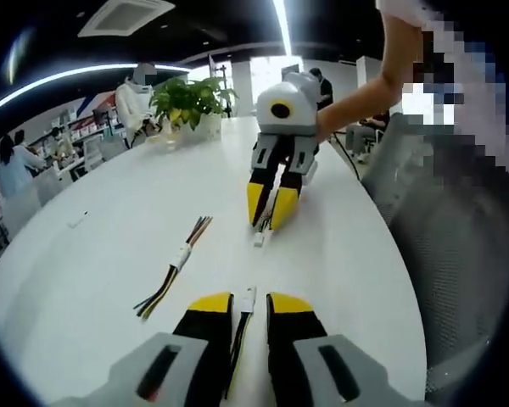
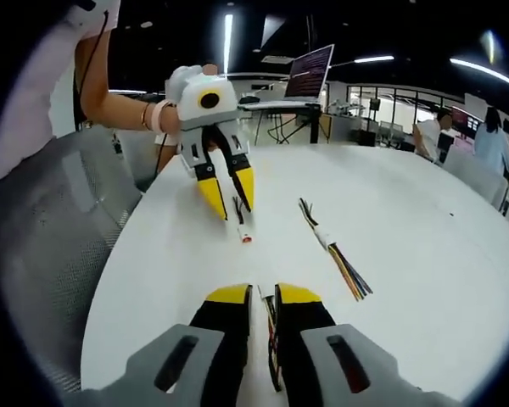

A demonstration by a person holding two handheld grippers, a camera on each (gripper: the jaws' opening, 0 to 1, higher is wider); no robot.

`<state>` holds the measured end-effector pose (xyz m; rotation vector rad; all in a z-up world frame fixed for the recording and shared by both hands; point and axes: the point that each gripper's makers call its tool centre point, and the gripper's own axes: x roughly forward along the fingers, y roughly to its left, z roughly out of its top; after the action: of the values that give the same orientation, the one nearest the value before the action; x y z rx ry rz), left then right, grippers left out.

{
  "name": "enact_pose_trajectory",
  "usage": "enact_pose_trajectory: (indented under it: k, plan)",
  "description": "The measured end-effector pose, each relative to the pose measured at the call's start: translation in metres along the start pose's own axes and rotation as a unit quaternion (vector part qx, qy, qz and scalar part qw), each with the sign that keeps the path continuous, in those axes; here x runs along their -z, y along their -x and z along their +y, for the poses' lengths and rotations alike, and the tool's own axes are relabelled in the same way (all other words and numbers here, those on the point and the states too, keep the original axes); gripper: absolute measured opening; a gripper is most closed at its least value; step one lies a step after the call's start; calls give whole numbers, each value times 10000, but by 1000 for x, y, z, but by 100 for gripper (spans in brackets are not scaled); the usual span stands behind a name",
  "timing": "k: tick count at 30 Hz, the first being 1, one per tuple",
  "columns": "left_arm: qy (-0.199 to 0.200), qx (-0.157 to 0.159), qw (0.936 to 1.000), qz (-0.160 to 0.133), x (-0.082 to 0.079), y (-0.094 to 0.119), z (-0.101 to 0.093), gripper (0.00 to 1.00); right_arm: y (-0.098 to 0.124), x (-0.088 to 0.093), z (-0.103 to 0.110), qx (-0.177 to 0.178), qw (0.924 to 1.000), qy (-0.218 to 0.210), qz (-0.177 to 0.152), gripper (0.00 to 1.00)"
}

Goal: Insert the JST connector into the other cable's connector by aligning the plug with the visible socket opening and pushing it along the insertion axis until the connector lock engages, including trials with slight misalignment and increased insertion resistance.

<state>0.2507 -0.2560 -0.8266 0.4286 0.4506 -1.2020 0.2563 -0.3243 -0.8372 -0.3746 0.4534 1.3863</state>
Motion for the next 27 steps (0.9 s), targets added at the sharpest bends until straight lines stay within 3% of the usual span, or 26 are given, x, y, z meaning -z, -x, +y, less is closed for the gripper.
enact_pose_trajectory:
  k: [11,18,27]
  plan:
    - [148,30,9999,26,12,-8,-1,9,-4,7,-3,28,10000,61,71,8]
    - [442,-11,9990,-107,14,-10,1,9,-7,9,-4,24,10000,45,75,8]
    - [402,-9,9990,-201,14,-12,1,5,-7,9,-3,28,9999,66,71,7]
